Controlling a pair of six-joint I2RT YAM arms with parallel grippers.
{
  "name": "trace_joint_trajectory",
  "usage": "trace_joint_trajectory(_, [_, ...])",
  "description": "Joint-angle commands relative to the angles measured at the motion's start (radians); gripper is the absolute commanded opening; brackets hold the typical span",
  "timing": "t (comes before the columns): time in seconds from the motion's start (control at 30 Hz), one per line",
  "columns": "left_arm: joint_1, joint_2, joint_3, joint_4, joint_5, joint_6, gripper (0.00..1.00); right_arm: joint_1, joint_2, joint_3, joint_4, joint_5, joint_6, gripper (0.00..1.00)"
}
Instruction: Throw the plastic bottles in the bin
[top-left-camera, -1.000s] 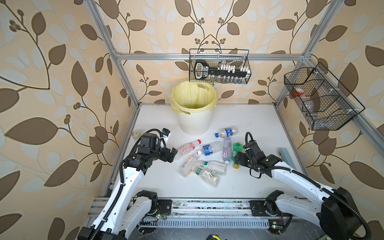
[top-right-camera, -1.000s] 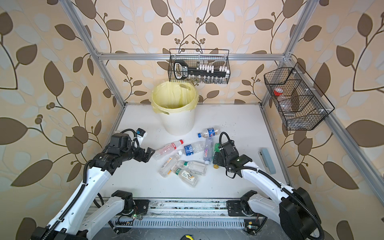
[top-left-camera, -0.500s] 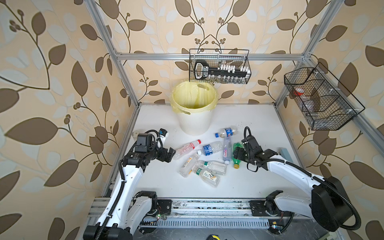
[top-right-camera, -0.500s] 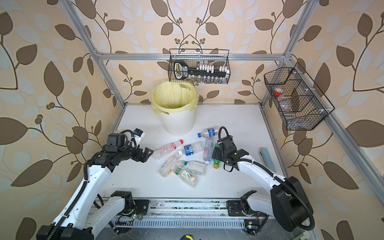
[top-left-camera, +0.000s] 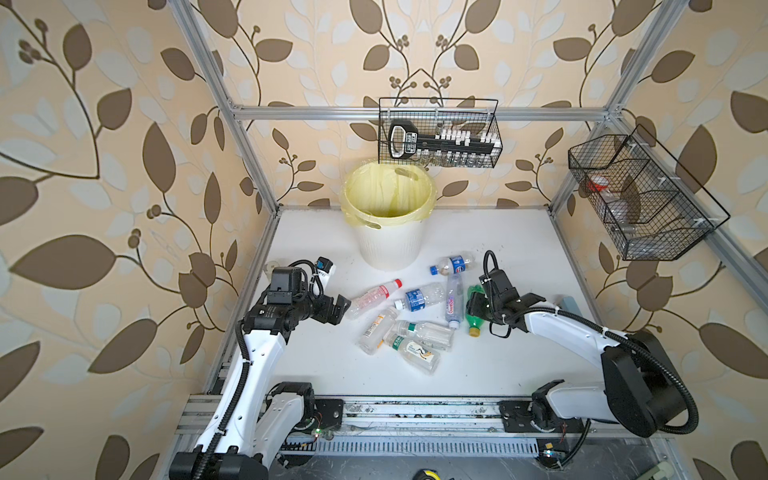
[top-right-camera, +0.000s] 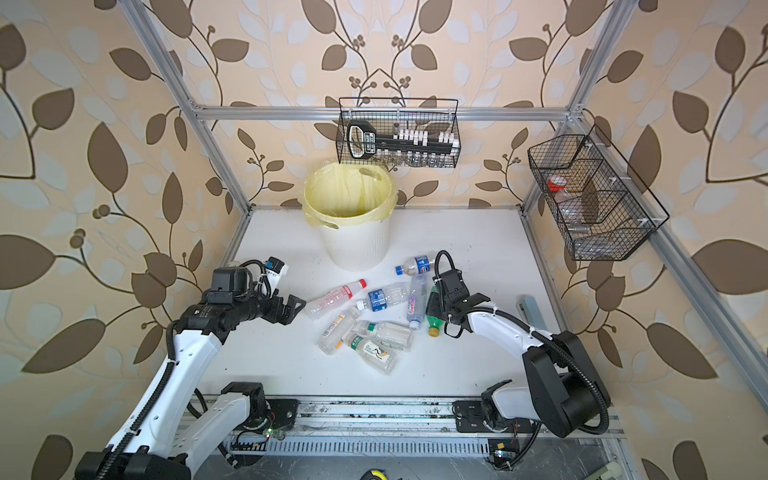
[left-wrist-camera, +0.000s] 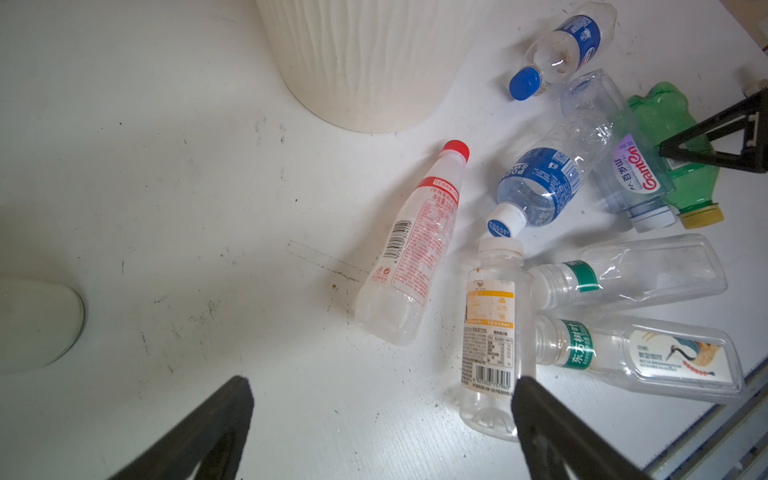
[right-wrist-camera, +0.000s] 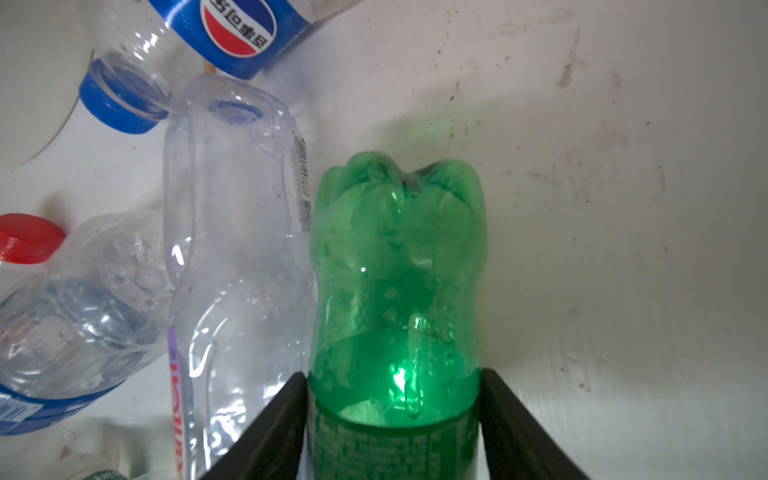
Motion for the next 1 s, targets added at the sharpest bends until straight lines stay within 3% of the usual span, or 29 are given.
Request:
trace_joint_trajectory(0.0, [0.010, -0.014, -0.010, 0.007, 0.039, 0.019, 0.99, -0.010, 0.014, 0.010, 0.010, -0.015, -0.003, 0.62])
trace_joint_trajectory(0.47, [0.039, -0.015, -0.014, 0.014, 0.050, 0.013, 0.99, -0.019, -0.105, -0.112, 0.040, -0.047, 0.023, 0.54])
trace_joint_trajectory(0.97, [0.059, -0.025, -0.008, 0.020, 0.077, -0.013, 0.99, 0.007, -0.488, -0.220, 0.014, -0.046, 0.091, 0.52])
